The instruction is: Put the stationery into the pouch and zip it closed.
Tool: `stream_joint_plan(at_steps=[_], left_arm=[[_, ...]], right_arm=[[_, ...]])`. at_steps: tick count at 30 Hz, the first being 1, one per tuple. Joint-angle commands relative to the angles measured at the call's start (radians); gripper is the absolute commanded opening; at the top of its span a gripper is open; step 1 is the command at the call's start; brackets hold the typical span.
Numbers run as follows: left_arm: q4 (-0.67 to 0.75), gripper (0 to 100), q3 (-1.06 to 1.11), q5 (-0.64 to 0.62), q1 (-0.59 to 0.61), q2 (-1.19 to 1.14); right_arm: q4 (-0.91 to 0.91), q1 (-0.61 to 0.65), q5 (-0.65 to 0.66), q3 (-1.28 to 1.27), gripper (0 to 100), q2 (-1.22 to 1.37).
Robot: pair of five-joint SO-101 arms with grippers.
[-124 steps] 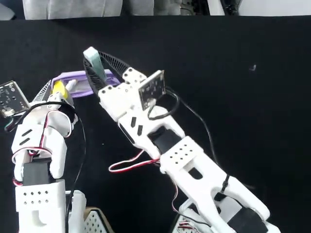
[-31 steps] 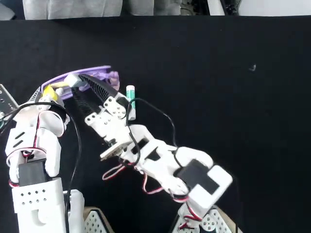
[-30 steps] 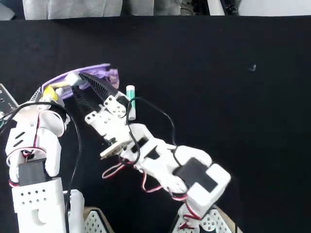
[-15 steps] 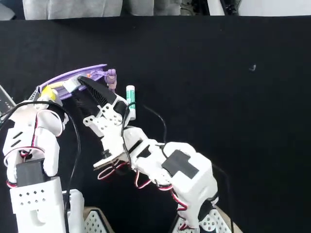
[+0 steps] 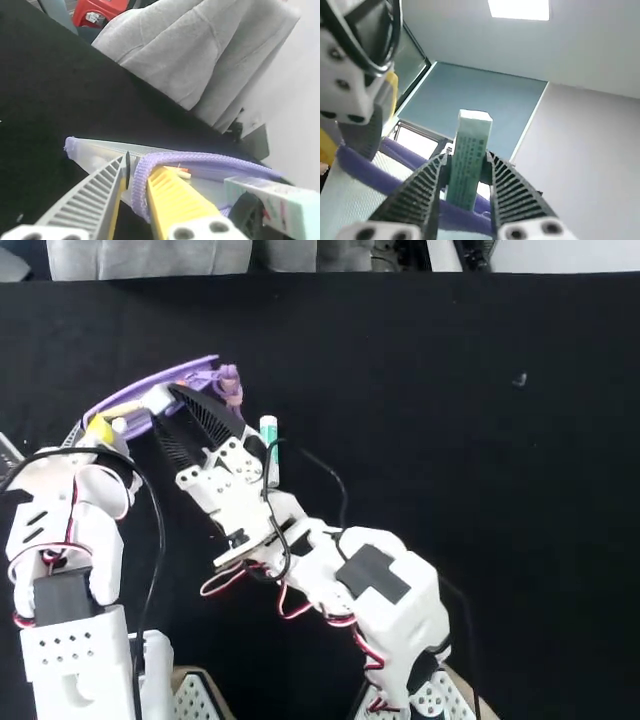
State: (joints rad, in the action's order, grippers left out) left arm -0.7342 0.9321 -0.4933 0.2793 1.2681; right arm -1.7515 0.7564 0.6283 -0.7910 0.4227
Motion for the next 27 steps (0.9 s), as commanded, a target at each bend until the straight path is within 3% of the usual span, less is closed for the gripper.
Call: stream_joint_plan(at_steps=[1, 9, 19, 27], left_arm=[[0.011, 3, -0.145, -0.084, -0.008, 0.021], [0.009, 3, -0.145, -0.089, -0.127, 0.021], [0.006, 3, -0.113, -0.089, -0.127, 0.028], [0.005, 3, -0.120, -0.091, -0.128, 0.029]], right_arm=[[0.003, -0.052, -0.009, 0.018, 1.0, -0.082], [0.003, -0.054, -0.012, -0.074, 1.0, -0.262], [0.078, -0.055, -0.012, -0.137, 1.0, -0.418], [0.098, -0.046, -0.015, -0.145, 1.0, -0.369]])
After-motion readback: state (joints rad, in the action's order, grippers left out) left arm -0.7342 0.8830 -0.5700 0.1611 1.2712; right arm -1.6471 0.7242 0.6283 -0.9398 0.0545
